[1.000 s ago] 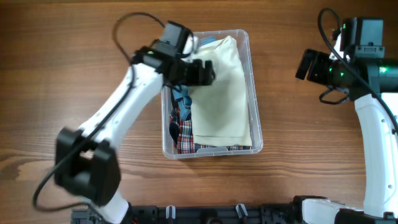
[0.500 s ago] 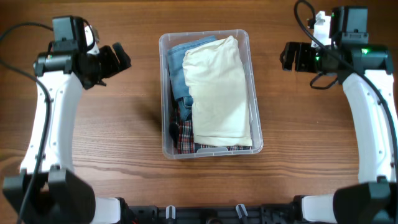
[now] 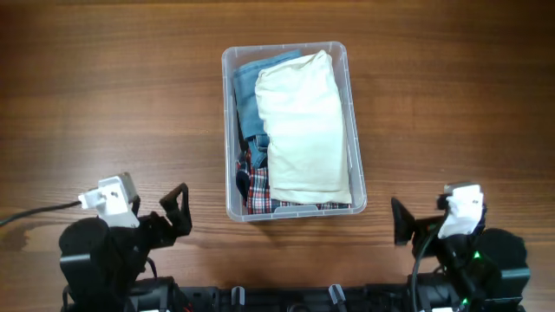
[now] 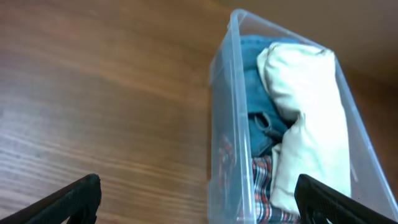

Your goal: Pack container

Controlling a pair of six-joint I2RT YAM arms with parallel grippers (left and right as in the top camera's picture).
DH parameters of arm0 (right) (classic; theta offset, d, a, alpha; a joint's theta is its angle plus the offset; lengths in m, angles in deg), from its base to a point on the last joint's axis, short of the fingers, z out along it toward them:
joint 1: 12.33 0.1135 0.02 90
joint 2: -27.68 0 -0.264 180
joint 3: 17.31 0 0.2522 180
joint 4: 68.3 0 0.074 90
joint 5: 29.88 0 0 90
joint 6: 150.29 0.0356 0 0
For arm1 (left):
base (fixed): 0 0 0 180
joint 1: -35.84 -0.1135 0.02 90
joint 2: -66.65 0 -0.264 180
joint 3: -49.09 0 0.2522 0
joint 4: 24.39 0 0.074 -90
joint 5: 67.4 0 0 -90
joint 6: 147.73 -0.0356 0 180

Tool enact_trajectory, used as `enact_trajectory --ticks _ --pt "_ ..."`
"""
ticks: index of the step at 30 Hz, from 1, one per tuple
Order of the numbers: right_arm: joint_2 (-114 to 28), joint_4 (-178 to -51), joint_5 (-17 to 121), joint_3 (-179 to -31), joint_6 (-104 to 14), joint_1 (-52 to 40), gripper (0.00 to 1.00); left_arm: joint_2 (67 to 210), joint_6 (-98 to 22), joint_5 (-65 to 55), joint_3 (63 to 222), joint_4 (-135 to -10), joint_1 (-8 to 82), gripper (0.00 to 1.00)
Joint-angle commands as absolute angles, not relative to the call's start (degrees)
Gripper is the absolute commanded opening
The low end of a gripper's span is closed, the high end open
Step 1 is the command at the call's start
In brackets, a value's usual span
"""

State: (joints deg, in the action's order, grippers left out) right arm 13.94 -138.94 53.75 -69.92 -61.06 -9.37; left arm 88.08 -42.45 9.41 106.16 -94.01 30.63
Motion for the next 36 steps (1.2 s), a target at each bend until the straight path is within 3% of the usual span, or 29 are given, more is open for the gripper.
enact_trajectory --ticks 1,11,12,13,14,23,30,36 --pt "14.51 -139.93 54.10 -69.70 -61.61 -9.13 1.00 87.80 -43.21 9.15 105.70 -96.35 30.74 1.00" --pt "16.72 -139.91 59.04 -69.61 -61.63 -9.13 1.00 87.80 -43.21 9.15 105.70 -96.52 30.74 1.00" --pt "18.03 -139.93 59.15 -69.61 -61.63 -9.15 0.87 87.80 -43.21 9.17 105.70 -96.55 30.74 1.00" --pt "20.02 -139.91 59.94 -69.59 -61.78 -9.17 0.51 87.80 -43.21 9.17 105.70 -96.55 30.74 1.00" --pt "21.46 -139.88 59.92 -69.59 -61.78 -9.17 1.00 87.80 -43.21 9.17 105.70 -96.55 30.74 1.00" --pt "27.45 -134.27 57.23 -61.41 -62.07 -9.17 1.00 87.80 -43.21 9.17 105.70 -96.52 30.74 1.00" --pt "27.49 -82.88 49.73 -32.61 -72.69 -9.15 1.00 87.80 -43.21 9.17 105.70 -96.52 30.74 1.00" --pt "27.47 -81.22 50.17 -31.38 -77.19 -8.95 1.00 87.80 -43.21 9.17 105.70 -96.52 30.74 1.00"
